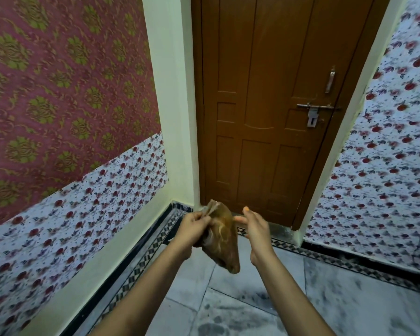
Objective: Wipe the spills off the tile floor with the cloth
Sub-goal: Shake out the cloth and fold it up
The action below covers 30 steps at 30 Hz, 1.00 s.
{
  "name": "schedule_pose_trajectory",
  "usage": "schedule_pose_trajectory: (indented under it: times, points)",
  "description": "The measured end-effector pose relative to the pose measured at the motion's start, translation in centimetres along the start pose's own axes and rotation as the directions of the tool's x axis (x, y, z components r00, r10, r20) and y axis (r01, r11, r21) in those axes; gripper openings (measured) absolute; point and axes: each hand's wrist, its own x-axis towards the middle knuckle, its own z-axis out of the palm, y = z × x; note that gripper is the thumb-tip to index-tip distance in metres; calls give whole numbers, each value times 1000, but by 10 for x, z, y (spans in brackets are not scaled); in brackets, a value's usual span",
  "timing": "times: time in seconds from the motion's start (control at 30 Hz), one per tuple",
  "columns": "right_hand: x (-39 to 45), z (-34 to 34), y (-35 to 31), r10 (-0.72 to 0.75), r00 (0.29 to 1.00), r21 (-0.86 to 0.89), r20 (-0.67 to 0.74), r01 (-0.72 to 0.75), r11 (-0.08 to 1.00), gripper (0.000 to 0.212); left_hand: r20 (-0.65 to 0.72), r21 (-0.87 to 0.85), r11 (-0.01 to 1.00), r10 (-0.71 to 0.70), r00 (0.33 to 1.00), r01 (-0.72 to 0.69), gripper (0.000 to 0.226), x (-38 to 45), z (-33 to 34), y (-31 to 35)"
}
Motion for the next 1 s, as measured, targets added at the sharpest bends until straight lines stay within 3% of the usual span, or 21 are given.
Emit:
schedule_pose_trajectory:
  times: [0.07,0.13,0.23,0.3,0.4,0.5,0.6,0.77,1.0]
  points:
    - [0,-8,9,81,997,55,-8,-80,995,52,56,-226,970,-81,995,92,8,-4,-7,7]
    - [-6,-12,18,234,957,134,172,-258,957,60,118,-373,914,-123,985,159,11,-5,-13,9]
    - [-15,-9,24,227,912,324,342,-341,882,45,174,-406,889,-154,973,213,17,-3,-15,5]
    - [-17,-5,27,163,940,330,299,-262,907,35,169,-385,895,-172,971,226,16,-4,-13,-4]
    - [-19,-4,30,85,982,203,170,-120,972,25,126,-367,898,-213,969,245,21,-6,-12,-20]
    - [-17,-9,38,62,989,127,136,-80,989,20,116,-353,909,-190,975,219,27,-8,-11,-34]
    - [-16,-12,48,110,987,107,119,-123,987,23,100,-308,930,-179,979,202,33,-8,-10,-44]
    - [-20,-23,68,266,962,190,65,-273,943,20,127,-282,933,-197,972,226,22,-5,-6,-60]
    - [-31,-71,81,270,963,277,11,-262,924,15,184,-214,928,-267,946,304,22,-5,44,-79]
